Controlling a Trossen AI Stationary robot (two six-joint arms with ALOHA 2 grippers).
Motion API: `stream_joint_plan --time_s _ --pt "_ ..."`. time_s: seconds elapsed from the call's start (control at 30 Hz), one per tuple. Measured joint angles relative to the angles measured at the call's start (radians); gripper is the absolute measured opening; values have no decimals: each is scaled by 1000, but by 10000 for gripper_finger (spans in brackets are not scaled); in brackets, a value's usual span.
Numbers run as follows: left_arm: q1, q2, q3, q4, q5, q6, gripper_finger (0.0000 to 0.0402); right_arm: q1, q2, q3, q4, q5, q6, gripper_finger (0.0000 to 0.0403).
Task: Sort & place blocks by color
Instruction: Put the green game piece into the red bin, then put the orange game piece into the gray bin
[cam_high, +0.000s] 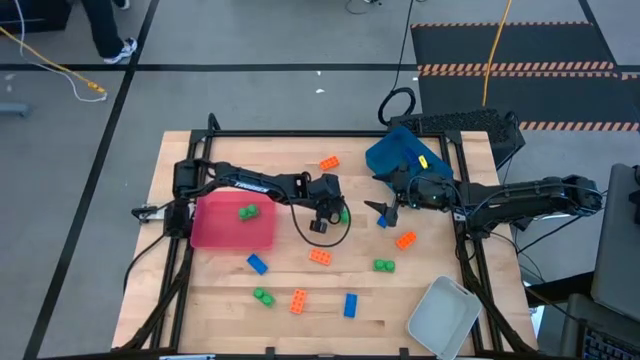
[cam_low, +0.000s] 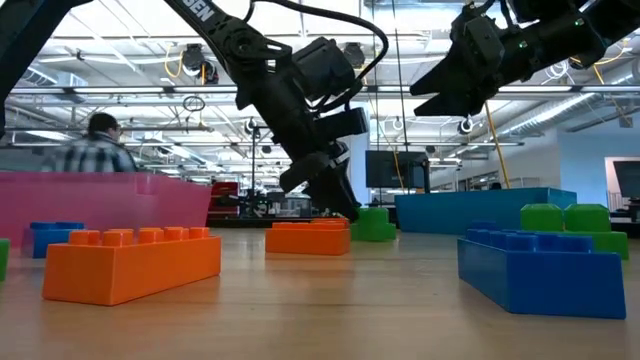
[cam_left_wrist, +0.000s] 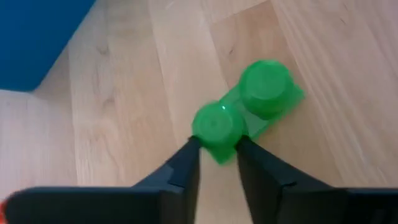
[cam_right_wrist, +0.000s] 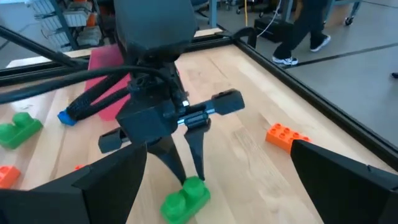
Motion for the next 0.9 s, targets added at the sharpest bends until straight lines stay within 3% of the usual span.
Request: stream_joint_plan --time_s 0.2,0.37,0.43,0.57,0.63,0.7,0.8,0.9 --pt "-11 0 0 -57 31 0 10 0 0 0 -18 0 1 393" --pt "-18 -1 0 -85 21 0 10 0 0 0 -19 0 1 393" --pt "-16 -1 0 -90 -50 1 8 0 0 0 -23 0 8 393" --pt "18 -1 12 -93 -310 -6 4 0 0 0 -46 2 13 393" --pt "56 -1 37 -94 -398 -50 14 0 0 0 -47 5 14 393" --pt "99 -3 67 -103 -422 -94 33 0 0 0 -46 5 13 393" --pt "162 -3 124 -158 -419 -157 74 0 0 0 -46 5 13 393" --pt "218 -5 162 -186 -327 -205 127 0 0 0 -53 3 13 393"
